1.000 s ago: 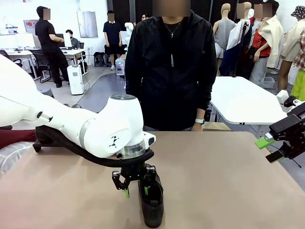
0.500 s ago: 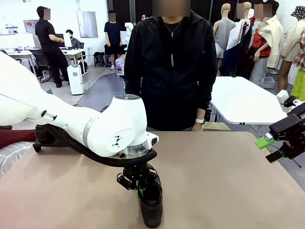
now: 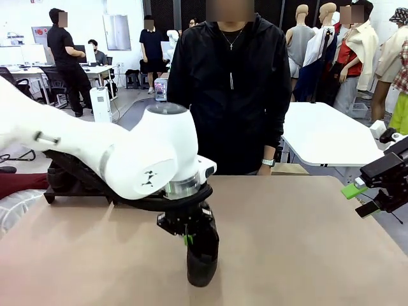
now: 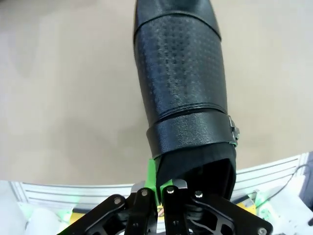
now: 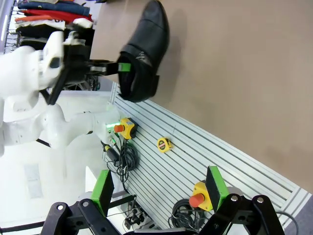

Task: Organize the shoes by placing them on the stand.
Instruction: Place the Shoe from the middle of the table onto the Shoes Stand.

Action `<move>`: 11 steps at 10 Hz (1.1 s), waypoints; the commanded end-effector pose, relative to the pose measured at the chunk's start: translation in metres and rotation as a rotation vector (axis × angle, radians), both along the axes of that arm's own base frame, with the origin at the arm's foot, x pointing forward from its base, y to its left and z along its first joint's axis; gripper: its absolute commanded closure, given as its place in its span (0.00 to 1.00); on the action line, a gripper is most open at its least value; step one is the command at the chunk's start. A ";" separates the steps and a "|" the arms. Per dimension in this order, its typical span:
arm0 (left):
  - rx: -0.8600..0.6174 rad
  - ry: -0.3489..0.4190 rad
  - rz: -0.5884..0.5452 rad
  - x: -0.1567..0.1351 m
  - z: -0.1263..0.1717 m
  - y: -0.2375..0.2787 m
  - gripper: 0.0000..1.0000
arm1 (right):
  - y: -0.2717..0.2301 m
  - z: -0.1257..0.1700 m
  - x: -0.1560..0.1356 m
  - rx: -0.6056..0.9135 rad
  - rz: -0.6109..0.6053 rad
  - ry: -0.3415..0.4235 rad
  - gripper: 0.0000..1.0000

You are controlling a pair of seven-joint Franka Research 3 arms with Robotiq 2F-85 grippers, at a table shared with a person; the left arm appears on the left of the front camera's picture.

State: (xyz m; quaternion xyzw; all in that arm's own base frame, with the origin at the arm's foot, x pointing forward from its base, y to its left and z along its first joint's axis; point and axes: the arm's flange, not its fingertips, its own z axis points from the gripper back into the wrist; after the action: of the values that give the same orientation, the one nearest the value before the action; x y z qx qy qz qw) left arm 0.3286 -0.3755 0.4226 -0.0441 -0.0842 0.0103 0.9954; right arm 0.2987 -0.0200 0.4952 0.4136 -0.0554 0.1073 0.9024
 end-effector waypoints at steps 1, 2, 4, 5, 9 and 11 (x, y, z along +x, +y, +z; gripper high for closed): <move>-0.001 -0.178 -0.021 -0.047 0.044 0.022 1.00 | -0.002 0.001 0.000 0.007 0.012 -0.007 0.00; 0.026 -0.234 0.010 -0.065 0.055 0.037 1.00 | -0.002 0.001 0.000 0.007 0.012 -0.007 0.00; 0.039 -0.388 0.020 -0.085 0.056 0.070 1.00 | -0.002 0.001 0.000 0.007 0.012 -0.007 0.00; -0.015 -0.428 -0.016 -0.092 0.054 0.080 1.00 | -0.002 0.001 0.000 0.007 0.012 -0.007 0.00; 0.019 -0.283 0.007 -0.077 0.066 0.049 1.00 | -0.002 0.001 0.000 0.007 0.012 -0.007 0.00; 0.024 -0.289 0.013 -0.081 0.056 0.053 1.00 | -0.002 0.001 0.000 0.007 0.012 -0.007 0.00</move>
State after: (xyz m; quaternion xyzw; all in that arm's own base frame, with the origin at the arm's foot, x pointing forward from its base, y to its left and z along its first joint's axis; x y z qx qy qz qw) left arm 0.2501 -0.3254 0.4784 -0.0318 -0.2218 0.0090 0.9745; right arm 0.2986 -0.0200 0.4953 0.4136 -0.0554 0.1074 0.9024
